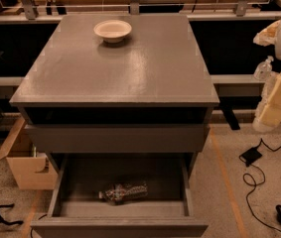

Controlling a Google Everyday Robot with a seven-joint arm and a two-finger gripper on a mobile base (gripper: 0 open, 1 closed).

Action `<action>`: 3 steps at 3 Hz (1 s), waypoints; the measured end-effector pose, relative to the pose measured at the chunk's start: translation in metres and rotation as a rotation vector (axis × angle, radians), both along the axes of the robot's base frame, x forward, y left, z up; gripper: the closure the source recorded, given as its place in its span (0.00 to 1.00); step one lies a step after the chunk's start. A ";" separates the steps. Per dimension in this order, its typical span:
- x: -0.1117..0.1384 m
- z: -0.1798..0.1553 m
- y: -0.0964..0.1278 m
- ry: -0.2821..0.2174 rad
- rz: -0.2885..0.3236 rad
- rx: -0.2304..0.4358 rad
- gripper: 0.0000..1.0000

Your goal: Pick water bottle from middle drawer and place on counter

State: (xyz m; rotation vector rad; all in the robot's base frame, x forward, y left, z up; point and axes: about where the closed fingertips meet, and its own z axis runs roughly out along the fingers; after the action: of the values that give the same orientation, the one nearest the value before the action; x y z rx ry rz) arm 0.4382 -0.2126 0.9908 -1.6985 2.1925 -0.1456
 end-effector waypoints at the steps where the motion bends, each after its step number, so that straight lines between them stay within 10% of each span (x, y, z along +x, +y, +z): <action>1: 0.001 0.000 0.001 0.000 0.000 0.006 0.00; 3: -0.002 -0.078 0.036 0.079 0.034 0.191 0.00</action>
Offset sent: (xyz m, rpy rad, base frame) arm -0.0001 0.0401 -0.0808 0.2114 0.0707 0.0612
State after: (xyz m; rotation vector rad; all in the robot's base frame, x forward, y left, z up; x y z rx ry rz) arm 0.4364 -0.1769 0.9132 -1.6598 2.1546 0.1384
